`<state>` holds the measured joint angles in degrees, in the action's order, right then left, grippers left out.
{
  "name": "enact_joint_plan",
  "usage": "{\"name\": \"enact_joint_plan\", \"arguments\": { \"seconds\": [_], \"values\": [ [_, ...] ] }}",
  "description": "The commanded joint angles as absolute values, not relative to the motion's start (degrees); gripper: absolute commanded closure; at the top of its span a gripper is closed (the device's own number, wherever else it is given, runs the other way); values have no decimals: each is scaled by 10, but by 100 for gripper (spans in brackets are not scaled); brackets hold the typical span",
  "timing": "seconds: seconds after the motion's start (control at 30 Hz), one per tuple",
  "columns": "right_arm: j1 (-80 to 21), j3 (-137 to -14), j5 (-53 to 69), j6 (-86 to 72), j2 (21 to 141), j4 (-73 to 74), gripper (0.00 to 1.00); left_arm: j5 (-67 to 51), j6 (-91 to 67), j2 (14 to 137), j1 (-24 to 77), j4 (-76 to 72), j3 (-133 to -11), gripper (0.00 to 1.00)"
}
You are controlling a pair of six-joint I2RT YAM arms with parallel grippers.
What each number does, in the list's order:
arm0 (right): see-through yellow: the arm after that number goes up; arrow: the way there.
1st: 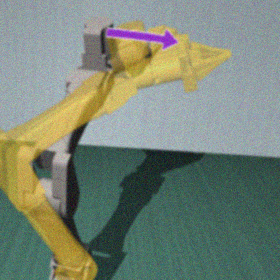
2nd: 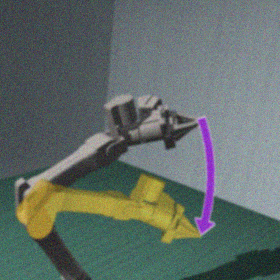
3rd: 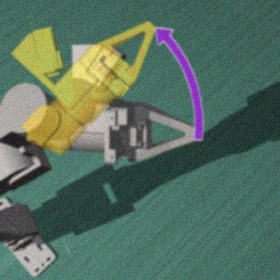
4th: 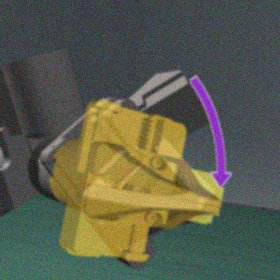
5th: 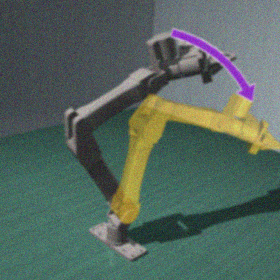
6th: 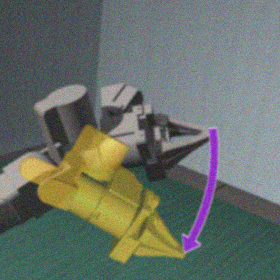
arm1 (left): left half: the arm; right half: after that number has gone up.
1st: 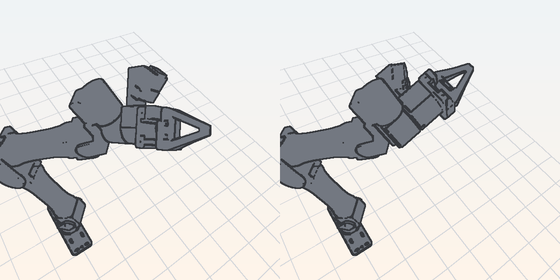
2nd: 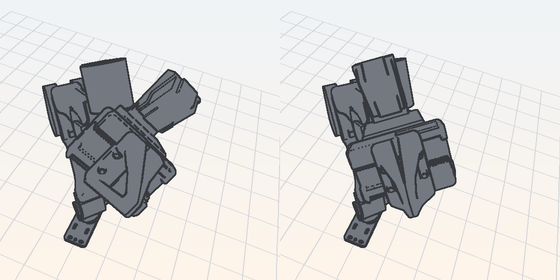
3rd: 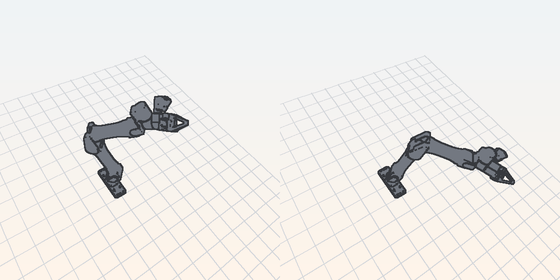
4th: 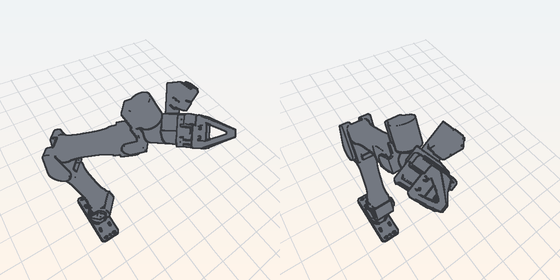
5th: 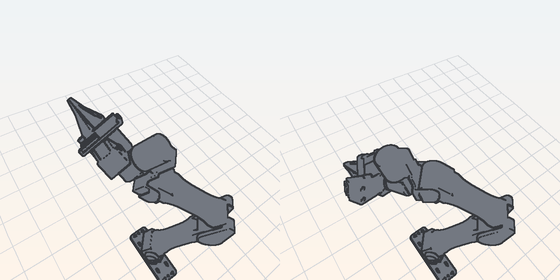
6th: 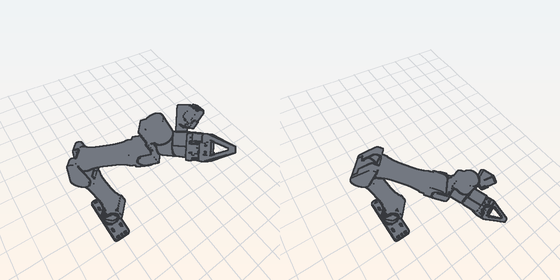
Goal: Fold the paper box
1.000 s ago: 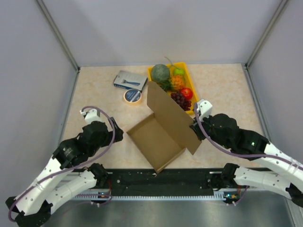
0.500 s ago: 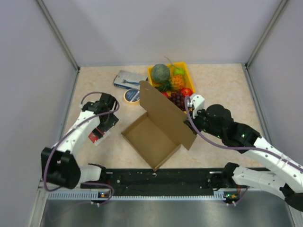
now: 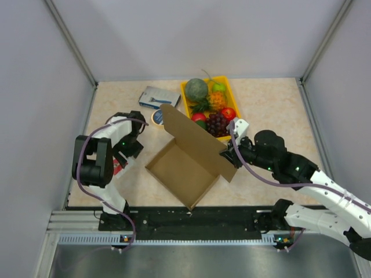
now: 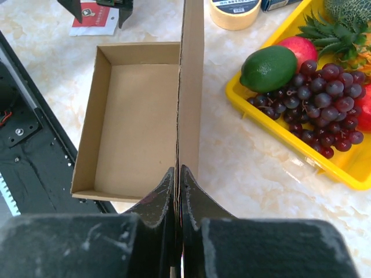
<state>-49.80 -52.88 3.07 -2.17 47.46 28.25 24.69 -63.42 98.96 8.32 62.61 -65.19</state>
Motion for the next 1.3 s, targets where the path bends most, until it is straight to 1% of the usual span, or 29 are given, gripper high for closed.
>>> {"name": "enact_joint_plan", "arguments": {
  "seconds": [0.0,0.1,0.17,0.3,0.33,0.37,0.43,0.47,0.53,0.57,0.67,0.7,0.77,0.87,0.9,1.03,1.13,1.17,1.23,1.27],
  "values": [
    [-494,-523,51,-25,453,234,100,263,-648,1014,84,638,-681,22],
    [-493,-521,46,-23,446,236,100,260,-653,1039,84,636,-682,24],
    [-494,-519,37,-24,439,235,100,260,-650,1045,85,627,-674,29],
    [-493,-517,31,-26,427,236,100,257,-650,1052,84,606,-661,35],
    [-494,-517,31,-27,425,236,100,258,-650,1052,85,594,-654,39],
    [-493,-515,29,-27,423,236,100,258,-650,1054,84,589,-650,44],
    [-493,-514,28,-22,418,236,100,251,-648,1051,84,566,-634,48],
    [-493,-515,26,-22,416,236,100,248,-649,1051,84,563,-628,56],
    [-493,-515,23,-24,413,236,100,249,-658,1044,84,559,-614,64],
    [-494,-516,21,-24,416,236,100,255,-661,1042,84,559,-610,75],
    [-494,-516,18,-26,424,235,100,267,-670,1020,84,566,-596,92],
    [-493,-515,16,-26,426,235,100,270,-675,1006,84,572,-596,100],
    [-494,-514,2,-30,435,236,100,276,-677,984,84,595,-592,100],
    [-493,-515,-16,-32,446,236,100,288,-673,906,89,627,-590,100],
    [-493,-515,-22,-34,450,235,100,283,-660,859,95,644,-591,100],
    [-493,-529,-50,-48,482,235,100,229,-643,760,120,726,-621,100],
    [-493,-539,-48,-47,508,220,100,188,-668,702,179,767,-646,100],
    [-492,-540,-48,-47,513,215,100,178,-678,692,219,773,-654,100],
    [-493,-541,-47,-41,529,200,100,140,-708,674,258,767,-679,100],
    [-493,-545,-49,-41,536,198,100,127,-714,672,301,752,-686,100]
  ]
}}
